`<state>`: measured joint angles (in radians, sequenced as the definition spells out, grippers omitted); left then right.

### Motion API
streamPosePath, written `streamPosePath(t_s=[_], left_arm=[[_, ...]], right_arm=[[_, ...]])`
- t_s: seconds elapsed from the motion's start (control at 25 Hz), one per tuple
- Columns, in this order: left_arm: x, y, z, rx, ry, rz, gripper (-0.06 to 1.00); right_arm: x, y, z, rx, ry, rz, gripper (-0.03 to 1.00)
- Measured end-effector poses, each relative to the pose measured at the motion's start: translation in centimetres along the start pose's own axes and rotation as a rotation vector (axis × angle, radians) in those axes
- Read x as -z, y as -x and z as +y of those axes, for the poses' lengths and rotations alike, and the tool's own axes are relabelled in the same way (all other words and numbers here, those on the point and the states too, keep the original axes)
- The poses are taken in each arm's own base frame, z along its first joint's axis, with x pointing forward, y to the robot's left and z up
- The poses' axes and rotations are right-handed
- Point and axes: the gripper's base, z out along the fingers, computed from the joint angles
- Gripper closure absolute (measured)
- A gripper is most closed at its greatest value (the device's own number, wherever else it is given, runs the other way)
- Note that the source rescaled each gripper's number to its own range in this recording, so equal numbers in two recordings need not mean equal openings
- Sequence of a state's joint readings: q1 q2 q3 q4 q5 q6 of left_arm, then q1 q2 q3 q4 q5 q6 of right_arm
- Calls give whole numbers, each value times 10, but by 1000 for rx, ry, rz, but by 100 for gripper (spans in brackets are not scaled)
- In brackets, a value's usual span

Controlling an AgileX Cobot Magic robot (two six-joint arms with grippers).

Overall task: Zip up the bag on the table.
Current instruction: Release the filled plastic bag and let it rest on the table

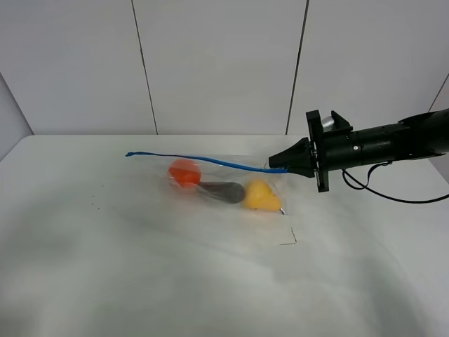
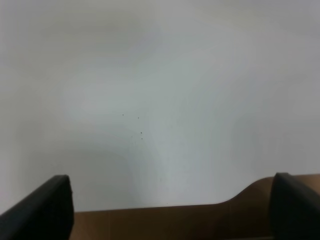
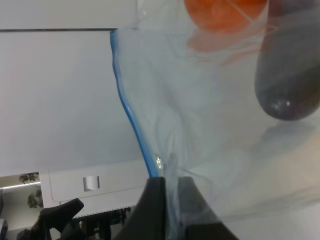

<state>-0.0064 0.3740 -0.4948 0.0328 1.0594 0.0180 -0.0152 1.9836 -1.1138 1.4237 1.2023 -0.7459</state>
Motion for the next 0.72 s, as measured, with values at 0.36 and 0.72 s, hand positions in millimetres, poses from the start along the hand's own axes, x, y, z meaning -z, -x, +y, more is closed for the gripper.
streamPosePath(t_s=[0.36,0.72], left_arm=[[14,-9,0,3,4,-110,-6],[44,-36,0,9,13,-371,-6]], right_arm=[[0,0,0,0,0,0,97],[0,0,0,0,0,0,97]])
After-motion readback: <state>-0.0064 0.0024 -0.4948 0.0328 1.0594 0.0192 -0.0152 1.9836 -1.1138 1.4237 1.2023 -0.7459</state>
